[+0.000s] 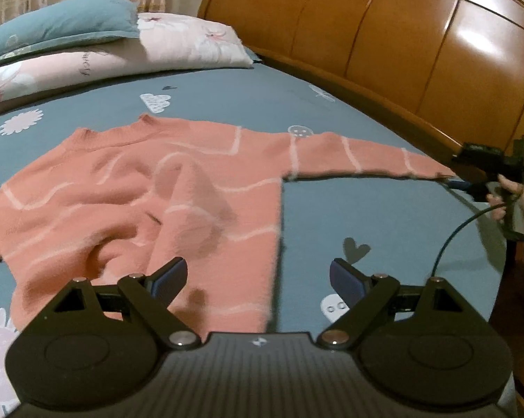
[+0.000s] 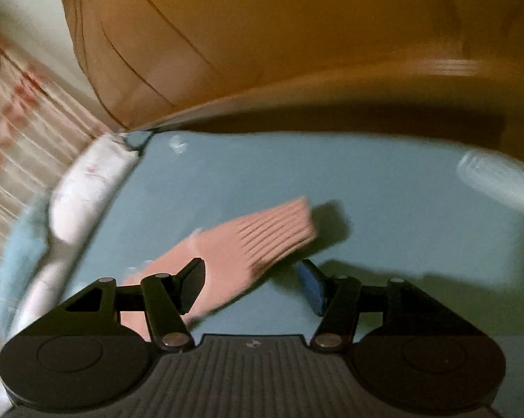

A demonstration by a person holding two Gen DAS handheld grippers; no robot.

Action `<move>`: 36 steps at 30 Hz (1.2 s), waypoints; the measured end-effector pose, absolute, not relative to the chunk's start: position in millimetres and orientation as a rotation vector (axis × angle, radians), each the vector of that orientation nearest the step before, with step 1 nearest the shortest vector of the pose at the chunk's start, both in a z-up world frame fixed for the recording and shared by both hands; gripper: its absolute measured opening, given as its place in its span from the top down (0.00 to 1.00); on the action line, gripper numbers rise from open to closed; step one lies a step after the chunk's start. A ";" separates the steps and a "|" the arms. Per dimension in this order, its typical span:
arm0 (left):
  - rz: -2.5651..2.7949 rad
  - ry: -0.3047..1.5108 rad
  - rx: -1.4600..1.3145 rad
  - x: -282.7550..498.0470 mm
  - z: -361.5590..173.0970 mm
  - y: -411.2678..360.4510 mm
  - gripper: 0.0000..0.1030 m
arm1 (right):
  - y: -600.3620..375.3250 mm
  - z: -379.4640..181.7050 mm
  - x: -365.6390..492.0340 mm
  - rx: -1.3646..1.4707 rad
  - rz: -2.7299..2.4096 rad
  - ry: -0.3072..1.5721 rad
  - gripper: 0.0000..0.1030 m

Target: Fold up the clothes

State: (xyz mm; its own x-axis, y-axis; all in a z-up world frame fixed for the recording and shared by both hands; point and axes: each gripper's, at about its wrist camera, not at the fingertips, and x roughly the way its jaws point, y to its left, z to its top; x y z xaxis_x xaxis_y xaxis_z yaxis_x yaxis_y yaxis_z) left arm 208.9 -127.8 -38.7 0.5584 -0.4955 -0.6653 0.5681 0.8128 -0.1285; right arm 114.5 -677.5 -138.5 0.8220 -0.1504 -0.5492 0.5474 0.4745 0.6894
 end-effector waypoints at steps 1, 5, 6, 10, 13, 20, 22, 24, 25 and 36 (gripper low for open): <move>-0.634 0.751 0.108 207.9 -38.7 -129.9 0.14 | -680.3 -143.8 118.6 1.022 -0.437 0.439 0.38; -0.647 0.759 0.120 204.9 -39.5 -135.6 0.14 | -689.1 -158.1 138.9 1.072 -0.394 0.376 0.38; -0.648 0.762 0.122 204.7 -40.0 -136.2 0.14 | -692.0 -160.8 144.0 1.070 -0.394 0.368 0.38; -0.644 0.770 0.125 205.3 -41.7 -137.3 0.14 | -699.9 -156.9 153.4 1.002 -0.381 0.349 0.40; -0.649 0.771 0.128 205.0 -42.5 -139.1 0.14 | -704.2 -145.7 154.8 0.953 -0.368 0.315 0.40; -0.664 0.769 0.123 204.0 -42.2 -139.3 0.14 | -713.0 -162.0 154.8 1.071 -0.426 0.317 0.66; -0.661 0.767 0.128 203.8 -41.7 -138.5 0.14 | -707.8 -152.8 153.8 0.991 -0.411 0.311 0.73; -0.658 0.766 0.124 204.1 -41.3 -138.3 0.14 | -700.7 -137.9 156.4 0.884 -0.372 0.304 0.75; -0.656 0.767 0.121 204.2 -41.4 -138.6 0.14 | -697.7 -128.0 156.3 0.831 -0.354 0.288 0.78; -0.676 0.765 0.129 201.8 -41.5 -144.3 0.14 | -692.7 -112.9 152.0 0.547 -0.591 0.513 0.71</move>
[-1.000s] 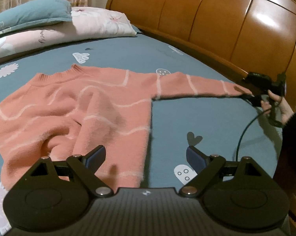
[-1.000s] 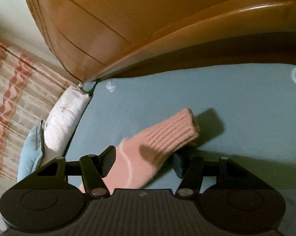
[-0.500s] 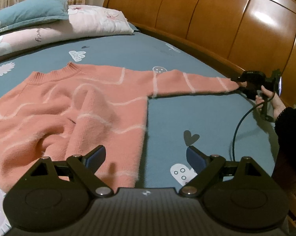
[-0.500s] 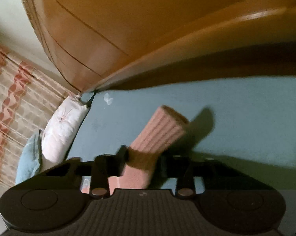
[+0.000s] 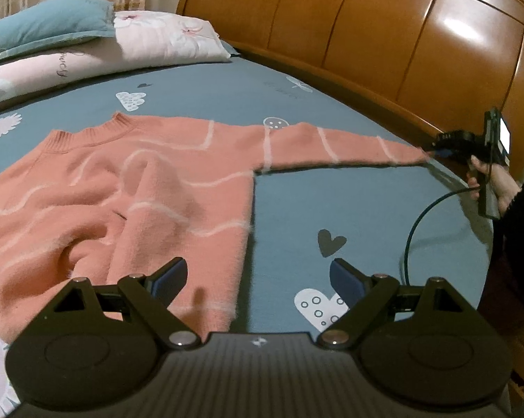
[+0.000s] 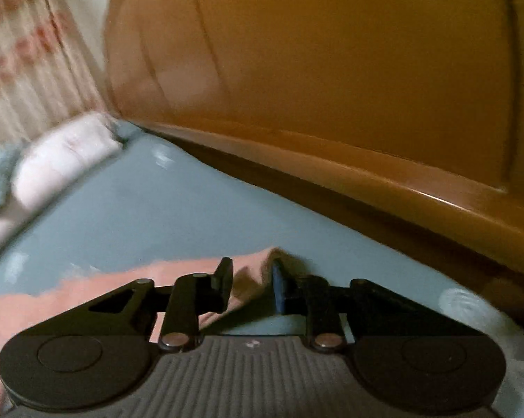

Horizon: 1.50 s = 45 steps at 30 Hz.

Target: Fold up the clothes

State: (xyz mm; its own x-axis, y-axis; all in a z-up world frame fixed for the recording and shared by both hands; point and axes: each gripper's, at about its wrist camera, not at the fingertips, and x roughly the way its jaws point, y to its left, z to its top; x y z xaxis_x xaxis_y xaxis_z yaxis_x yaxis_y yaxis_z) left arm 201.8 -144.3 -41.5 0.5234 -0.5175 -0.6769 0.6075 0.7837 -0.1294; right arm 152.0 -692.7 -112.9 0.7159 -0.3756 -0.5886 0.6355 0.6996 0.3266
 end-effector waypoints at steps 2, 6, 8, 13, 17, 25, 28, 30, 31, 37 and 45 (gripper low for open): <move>-0.669 0.768 0.128 202.9 -41.7 -144.6 0.14 | -689.7 -110.4 150.9 0.512 -0.646 0.519 0.66; -0.672 0.774 0.137 202.8 -43.8 -148.7 0.14 | -679.9 -94.0 162.0 0.427 -0.627 0.472 0.54; -0.677 0.778 0.141 202.8 -45.2 -151.3 0.14 | -674.0 -92.6 179.9 0.406 -0.553 0.480 0.53; -0.685 0.786 0.153 202.8 -49.4 -154.2 0.14 | -668.4 -122.7 199.8 0.466 -0.376 0.558 0.53; -0.676 0.796 0.151 206.0 -54.1 -152.0 0.14 | -655.0 -127.8 189.3 0.468 -0.298 0.667 0.52; -0.687 0.798 0.160 206.5 -55.7 -159.3 0.14 | -682.9 -90.2 201.7 0.378 -0.391 0.630 0.44; -0.700 0.792 0.179 203.6 -55.4 -161.7 0.14 | -692.4 -114.2 216.2 0.344 -0.449 0.700 0.44; -0.695 0.794 0.184 204.3 -55.7 -161.2 0.14 | -686.5 -131.0 221.8 0.246 -0.483 0.744 0.31; -0.690 0.795 0.186 205.2 -56.3 -160.7 0.14 | -681.2 -132.7 216.5 0.201 -0.506 0.714 0.27; -0.680 0.799 0.187 209.3 -60.1 -161.0 0.14 | -698.8 -136.9 174.3 0.289 -0.549 0.662 0.19; -0.696 0.799 0.205 206.2 -62.8 -165.8 0.14 | -669.8 -123.7 176.3 0.304 -0.399 0.675 0.73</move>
